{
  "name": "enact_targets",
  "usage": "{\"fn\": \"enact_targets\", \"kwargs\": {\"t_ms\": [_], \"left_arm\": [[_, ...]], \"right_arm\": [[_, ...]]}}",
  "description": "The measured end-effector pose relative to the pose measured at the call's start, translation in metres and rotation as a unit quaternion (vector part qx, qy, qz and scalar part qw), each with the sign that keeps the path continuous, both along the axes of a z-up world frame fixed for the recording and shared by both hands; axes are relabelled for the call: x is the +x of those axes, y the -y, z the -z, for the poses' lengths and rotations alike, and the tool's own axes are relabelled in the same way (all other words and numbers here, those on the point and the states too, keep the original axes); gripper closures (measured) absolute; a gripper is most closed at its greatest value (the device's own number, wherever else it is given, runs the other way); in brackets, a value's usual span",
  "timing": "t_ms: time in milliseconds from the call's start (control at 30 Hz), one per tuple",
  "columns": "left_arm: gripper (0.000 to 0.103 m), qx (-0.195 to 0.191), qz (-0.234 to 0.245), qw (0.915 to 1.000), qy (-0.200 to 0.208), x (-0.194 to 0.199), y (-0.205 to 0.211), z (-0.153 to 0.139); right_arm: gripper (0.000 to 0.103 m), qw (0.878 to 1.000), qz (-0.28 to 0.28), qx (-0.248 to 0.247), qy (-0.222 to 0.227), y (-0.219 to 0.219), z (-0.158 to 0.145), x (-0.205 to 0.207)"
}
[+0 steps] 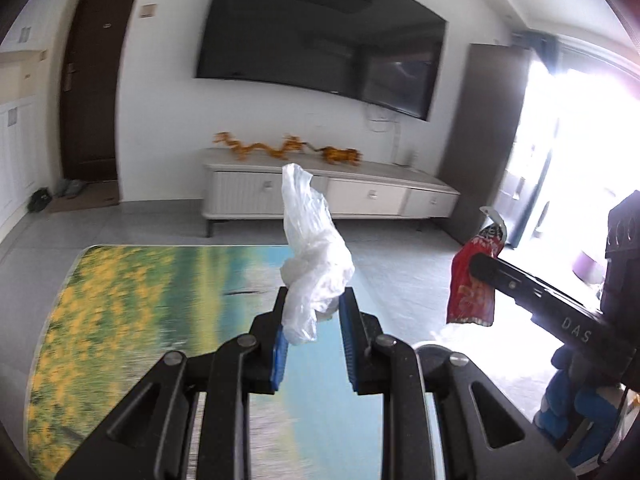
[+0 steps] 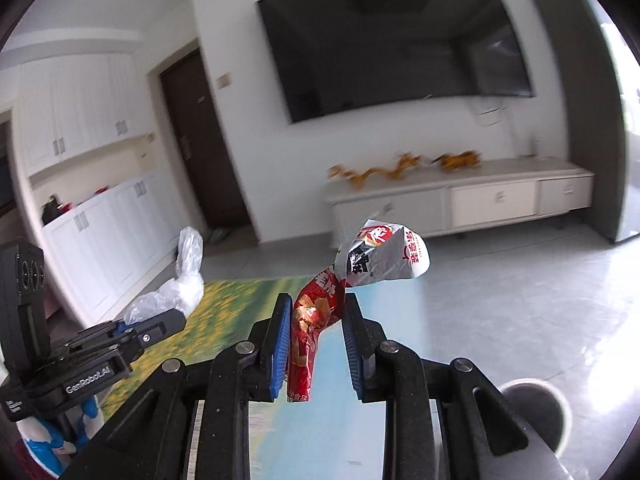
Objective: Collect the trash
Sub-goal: 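Carry both items to the white bin and open both tools to drop them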
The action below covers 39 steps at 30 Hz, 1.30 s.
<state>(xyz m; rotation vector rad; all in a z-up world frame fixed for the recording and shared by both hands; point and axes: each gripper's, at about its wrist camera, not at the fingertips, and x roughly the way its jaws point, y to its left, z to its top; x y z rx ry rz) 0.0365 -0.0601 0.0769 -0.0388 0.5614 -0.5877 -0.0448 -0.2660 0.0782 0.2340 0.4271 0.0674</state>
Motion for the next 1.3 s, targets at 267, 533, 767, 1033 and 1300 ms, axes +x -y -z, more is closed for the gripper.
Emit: {"fn": "enact_targets", "kwargs": {"t_ms": [267,533,767,1033,1300], "left_arm": [[0.081,0.021,0.08,0.9965,-0.012,-0.022,0.116,0.006],[0.081,0.076,0.155,0.9838,-0.049,-0.036,0.217,0.048],[0.081,0.129,0.202,0.9645,-0.11,-0.026,0.289,0.111],[0.08,0.12,0.226,0.9486,-0.186,0.004,0.327,0.157],[0.052,0.092,0.239,0.9388,-0.23,0.021,0.35,0.172]], "right_arm": [[0.079,0.995,0.095,-0.003,0.005,0.09,0.01,-0.036],[0.078,0.984,0.159,0.01,-0.079,0.167,0.072,-0.039],[0.077,0.969,0.168,0.02,-0.182,0.208,0.15,-0.022],[0.075,0.949,0.179,0.034,-0.257,0.245,0.207,-0.005],[0.055,0.937,0.21,0.05,-0.274,0.269,0.215,-0.007]]}}
